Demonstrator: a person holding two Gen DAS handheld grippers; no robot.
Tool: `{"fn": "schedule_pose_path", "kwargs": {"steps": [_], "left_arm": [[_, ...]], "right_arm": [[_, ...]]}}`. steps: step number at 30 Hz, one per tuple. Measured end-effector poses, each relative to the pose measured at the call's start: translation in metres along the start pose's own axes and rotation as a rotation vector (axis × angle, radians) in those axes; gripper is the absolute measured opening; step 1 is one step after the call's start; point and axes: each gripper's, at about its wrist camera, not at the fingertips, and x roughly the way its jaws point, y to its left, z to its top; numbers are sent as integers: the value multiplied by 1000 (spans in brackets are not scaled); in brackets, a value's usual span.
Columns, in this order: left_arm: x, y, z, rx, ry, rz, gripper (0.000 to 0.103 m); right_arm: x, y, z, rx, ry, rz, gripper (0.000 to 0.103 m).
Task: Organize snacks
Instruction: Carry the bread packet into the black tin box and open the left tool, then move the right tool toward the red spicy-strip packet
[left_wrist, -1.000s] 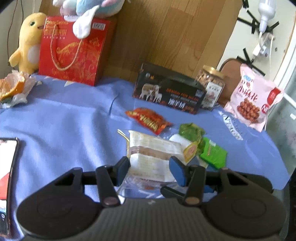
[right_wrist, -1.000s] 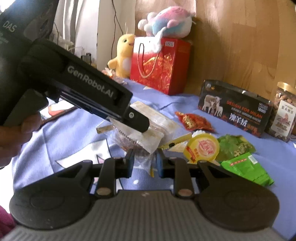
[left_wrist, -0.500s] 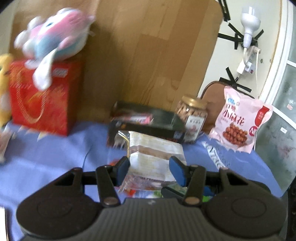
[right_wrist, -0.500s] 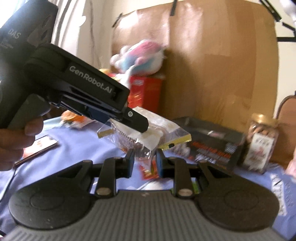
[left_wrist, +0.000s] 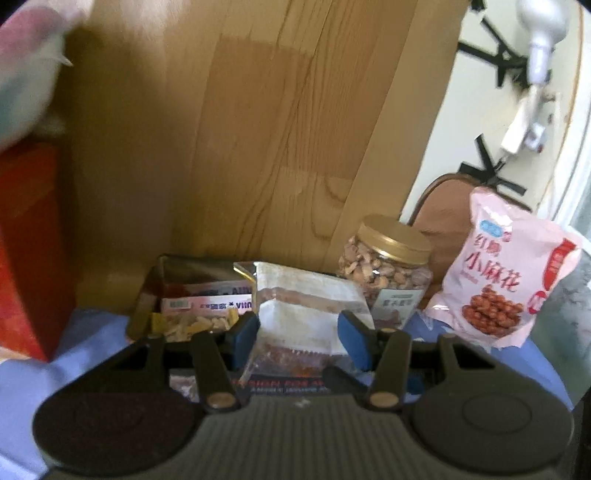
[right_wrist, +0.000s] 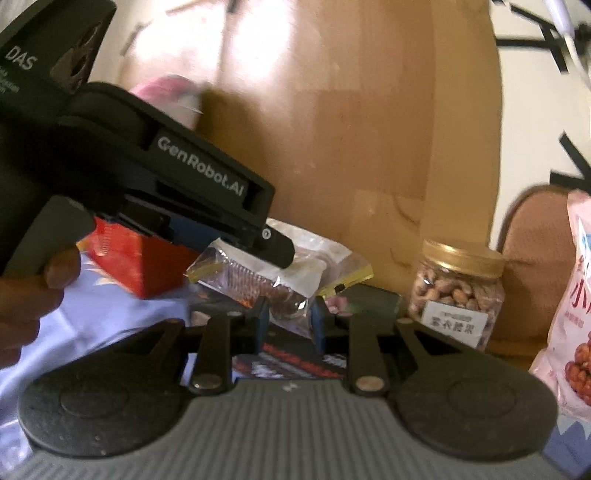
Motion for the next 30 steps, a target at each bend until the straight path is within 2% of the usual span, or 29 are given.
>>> {"fn": "schedule_pose_path", "kwargs": {"steps": [3, 5, 9, 13, 15, 17, 19, 21, 23, 25, 28, 30], "left_arm": [[22, 2, -2, -5, 24, 17, 49], [27, 8, -2, -7, 28, 26, 51], [16, 25, -2, -65, 10, 16, 51], [-12, 42, -18, -88, 21, 31, 51], [-31, 53, -31, -93, 15, 40, 56], [-50, 66, -49, -108, 24, 81, 61], [-61, 81, -68, -154, 65, 113, 61], [-65, 95, -83, -201, 109, 129, 61], [-66, 102, -95, -221, 142, 185, 61], [-68, 100, -104, -184, 151, 267, 61], [-70, 96, -112, -143, 148, 339, 61], [-70, 96, -117, -139, 144, 366, 61]], "right_arm": [[13, -11, -6, 41, -17, -61, 35], [13, -18, -9, 75, -7, -67, 41], [3, -31, -12, 132, -21, -55, 41], [-4, -35, -13, 212, 5, -15, 41], [-13, -32, -10, 241, 1, 25, 41], [-22, -25, -6, 252, 1, 100, 41], [-24, -17, -6, 277, 53, 224, 43], [-19, -3, -10, 285, 143, 327, 46], [-15, 19, -17, 225, 229, 347, 46], [-10, 33, -23, 202, 294, 343, 46], [-11, 39, -32, 314, 372, 401, 46], [-10, 39, -35, 372, 403, 406, 46]]}}
